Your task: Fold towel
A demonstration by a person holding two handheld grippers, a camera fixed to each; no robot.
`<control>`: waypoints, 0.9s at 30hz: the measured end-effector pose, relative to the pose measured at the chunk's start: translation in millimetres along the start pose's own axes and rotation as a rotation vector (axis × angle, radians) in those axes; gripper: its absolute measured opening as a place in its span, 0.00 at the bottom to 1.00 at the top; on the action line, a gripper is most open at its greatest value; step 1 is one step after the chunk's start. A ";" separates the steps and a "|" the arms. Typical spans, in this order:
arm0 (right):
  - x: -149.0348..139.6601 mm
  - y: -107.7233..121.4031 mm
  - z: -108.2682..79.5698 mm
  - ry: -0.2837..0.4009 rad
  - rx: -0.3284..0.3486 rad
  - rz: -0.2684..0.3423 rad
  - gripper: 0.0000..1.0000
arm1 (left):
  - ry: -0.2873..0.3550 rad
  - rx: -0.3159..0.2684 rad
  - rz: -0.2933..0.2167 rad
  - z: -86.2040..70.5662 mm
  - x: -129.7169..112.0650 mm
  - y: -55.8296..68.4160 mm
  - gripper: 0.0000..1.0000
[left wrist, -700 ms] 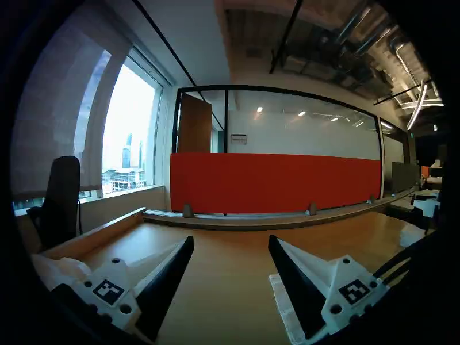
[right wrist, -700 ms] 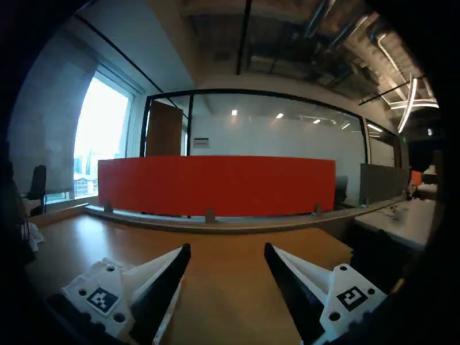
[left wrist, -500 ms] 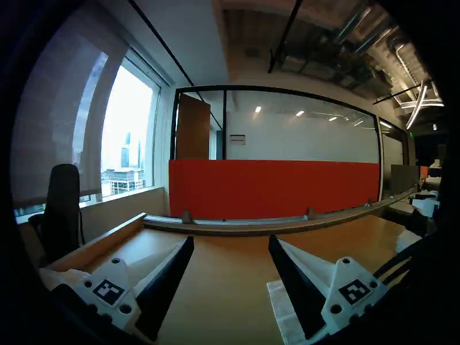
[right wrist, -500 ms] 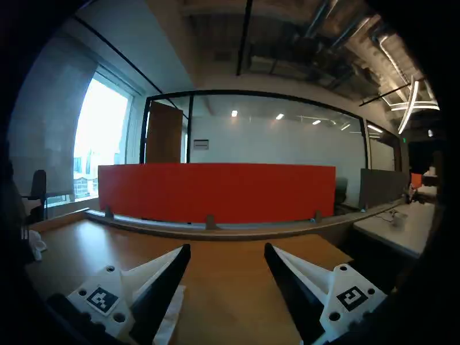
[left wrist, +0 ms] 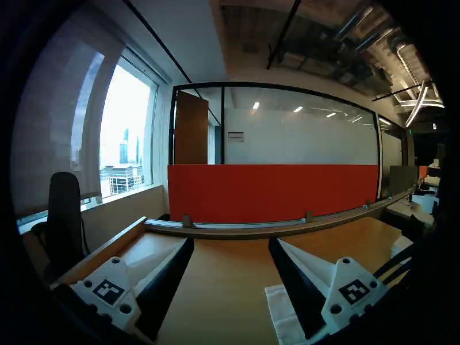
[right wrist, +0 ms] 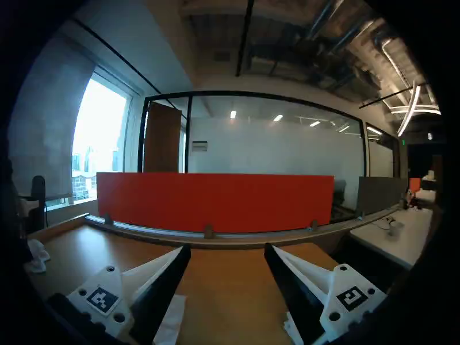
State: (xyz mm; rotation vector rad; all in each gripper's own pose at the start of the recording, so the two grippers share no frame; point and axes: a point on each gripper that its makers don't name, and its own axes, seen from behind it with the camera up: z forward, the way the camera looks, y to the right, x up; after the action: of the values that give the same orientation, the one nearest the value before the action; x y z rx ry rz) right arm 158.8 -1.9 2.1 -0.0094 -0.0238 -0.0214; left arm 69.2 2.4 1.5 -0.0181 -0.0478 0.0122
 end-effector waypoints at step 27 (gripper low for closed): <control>-9.5 -63.2 -9.9 -0.165 0.282 -0.150 0.99 | -0.170 -0.200 0.100 -7.3 -20.8 37.4 0.96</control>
State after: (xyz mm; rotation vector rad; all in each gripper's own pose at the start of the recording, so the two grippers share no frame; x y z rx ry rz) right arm 148.2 -65.0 -7.5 0.2729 -0.1919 -0.1671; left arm 48.4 39.4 -7.5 -0.2194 -0.2179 0.1086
